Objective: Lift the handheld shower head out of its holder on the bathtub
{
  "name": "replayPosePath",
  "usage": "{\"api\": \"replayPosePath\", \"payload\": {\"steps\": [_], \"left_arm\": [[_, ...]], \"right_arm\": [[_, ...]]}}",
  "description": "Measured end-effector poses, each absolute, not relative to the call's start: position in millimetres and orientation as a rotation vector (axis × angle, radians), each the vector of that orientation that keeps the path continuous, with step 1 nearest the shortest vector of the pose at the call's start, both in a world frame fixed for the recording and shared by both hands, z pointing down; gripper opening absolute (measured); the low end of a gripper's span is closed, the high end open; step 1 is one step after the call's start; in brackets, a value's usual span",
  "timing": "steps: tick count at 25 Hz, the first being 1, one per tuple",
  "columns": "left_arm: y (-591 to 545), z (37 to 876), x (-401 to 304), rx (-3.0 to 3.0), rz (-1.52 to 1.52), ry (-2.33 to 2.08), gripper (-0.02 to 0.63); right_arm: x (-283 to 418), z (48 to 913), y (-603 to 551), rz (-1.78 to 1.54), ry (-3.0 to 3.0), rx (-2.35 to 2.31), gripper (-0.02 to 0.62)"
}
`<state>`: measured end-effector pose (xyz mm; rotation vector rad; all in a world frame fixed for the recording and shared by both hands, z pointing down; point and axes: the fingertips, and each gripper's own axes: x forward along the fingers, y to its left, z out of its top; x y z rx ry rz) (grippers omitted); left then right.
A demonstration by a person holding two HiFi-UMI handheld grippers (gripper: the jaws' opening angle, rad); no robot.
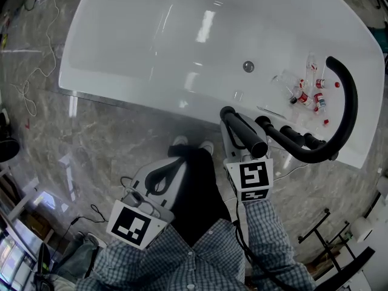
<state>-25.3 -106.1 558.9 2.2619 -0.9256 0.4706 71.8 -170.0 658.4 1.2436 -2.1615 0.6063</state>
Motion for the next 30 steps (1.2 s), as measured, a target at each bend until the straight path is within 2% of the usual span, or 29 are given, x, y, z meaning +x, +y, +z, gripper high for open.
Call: {"api": "replayPosePath", "payload": {"steps": [30], "left_arm": [[-102,456,-47,2.351,0.470,-0.937,0.002]], "right_arm": [[61,528,-148,0.574,-2.135,1.311,0.127]]}}
